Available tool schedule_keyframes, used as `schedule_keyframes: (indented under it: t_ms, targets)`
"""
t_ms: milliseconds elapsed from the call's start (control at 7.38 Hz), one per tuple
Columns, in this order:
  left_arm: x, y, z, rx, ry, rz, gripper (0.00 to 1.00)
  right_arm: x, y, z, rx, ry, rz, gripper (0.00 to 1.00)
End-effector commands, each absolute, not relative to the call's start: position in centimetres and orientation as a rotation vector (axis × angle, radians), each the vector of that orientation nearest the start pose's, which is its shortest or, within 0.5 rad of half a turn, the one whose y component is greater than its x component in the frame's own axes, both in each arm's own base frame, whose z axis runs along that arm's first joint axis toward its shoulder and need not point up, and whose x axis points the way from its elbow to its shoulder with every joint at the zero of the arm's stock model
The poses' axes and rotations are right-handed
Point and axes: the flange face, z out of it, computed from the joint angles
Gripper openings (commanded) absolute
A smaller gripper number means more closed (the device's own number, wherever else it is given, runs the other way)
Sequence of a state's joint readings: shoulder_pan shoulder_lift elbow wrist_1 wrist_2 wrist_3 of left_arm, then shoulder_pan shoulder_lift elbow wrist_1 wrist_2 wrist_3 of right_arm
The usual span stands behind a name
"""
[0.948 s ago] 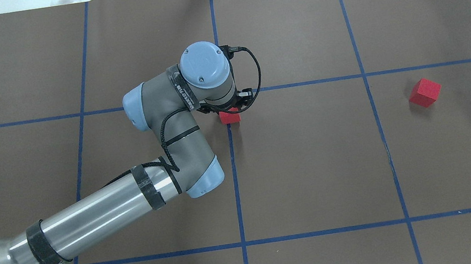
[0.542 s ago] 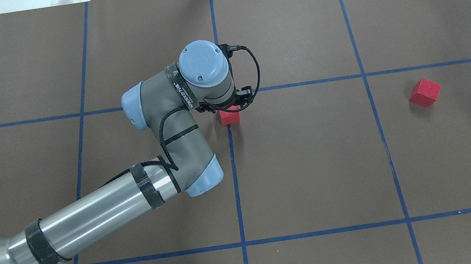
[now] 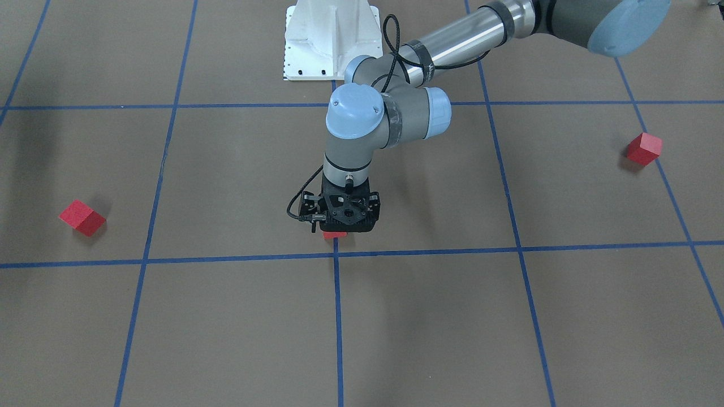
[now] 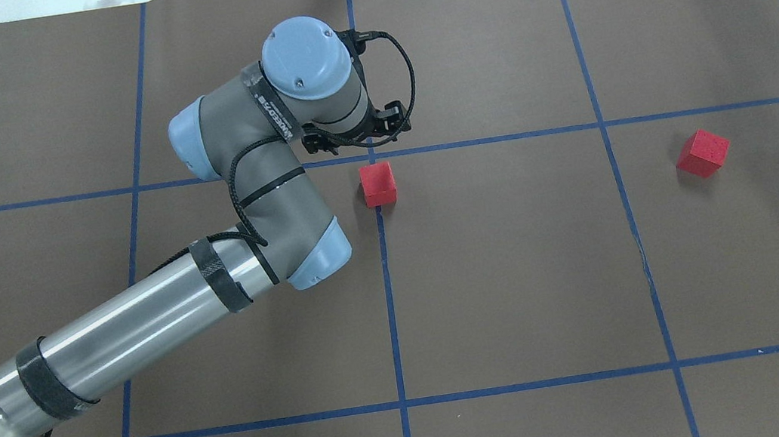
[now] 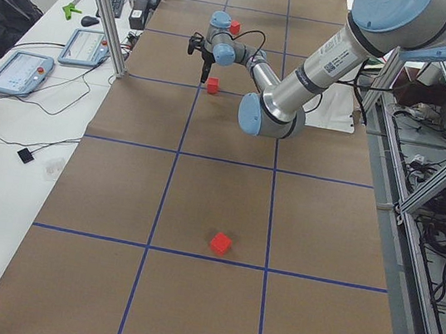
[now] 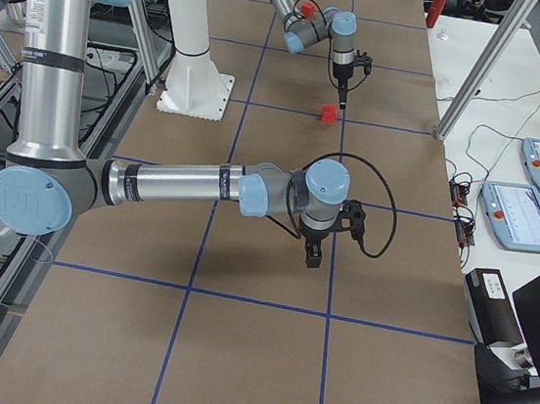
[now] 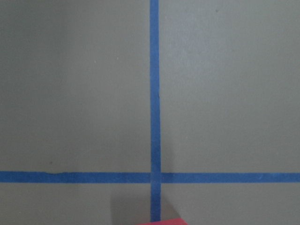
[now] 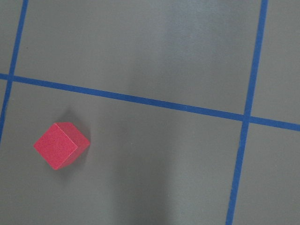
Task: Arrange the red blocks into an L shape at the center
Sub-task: 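Open and lift the left gripper while the right arm reaches toward the other cube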
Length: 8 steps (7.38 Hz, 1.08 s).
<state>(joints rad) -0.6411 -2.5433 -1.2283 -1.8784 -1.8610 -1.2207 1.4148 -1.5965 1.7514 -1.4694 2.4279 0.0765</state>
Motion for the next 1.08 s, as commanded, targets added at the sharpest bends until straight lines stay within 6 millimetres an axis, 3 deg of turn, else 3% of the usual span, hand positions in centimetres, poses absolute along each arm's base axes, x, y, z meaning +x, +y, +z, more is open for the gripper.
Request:
schedule_keyframes:
  t_ms: [0, 271, 542, 813, 948]
  targets:
    - [53.3, -60.1, 14.3, 0.191, 0.977, -0.167, 1.0, -9.3, -49.0, 54.6, 0.212, -0.877, -0.322, 0.99]
    - [48.8, -62.3, 17.1, 0.183, 0.975, -0.2, 1.0, -14.5, -48.7, 53.9, 0.254, -0.839, -0.328, 0.99]
    - [45.7, -61.9, 22.1, 0.224, 0.941, -0.129, 1.0, -18.8, -49.9, 51.7, 0.301, -0.81, -0.375, 0.99]
    - [45.0, -62.4, 23.1, 0.223, 0.93, -0.141, 1.0, -18.8, -49.8, 51.9, 0.225, -0.83, -0.209, 0.99]
    - [44.8, -62.5, 23.2, 0.226, 0.929, -0.143, 1.0, -18.9, -49.9, 52.6, 0.127, -0.843, -0.022, 0.99]
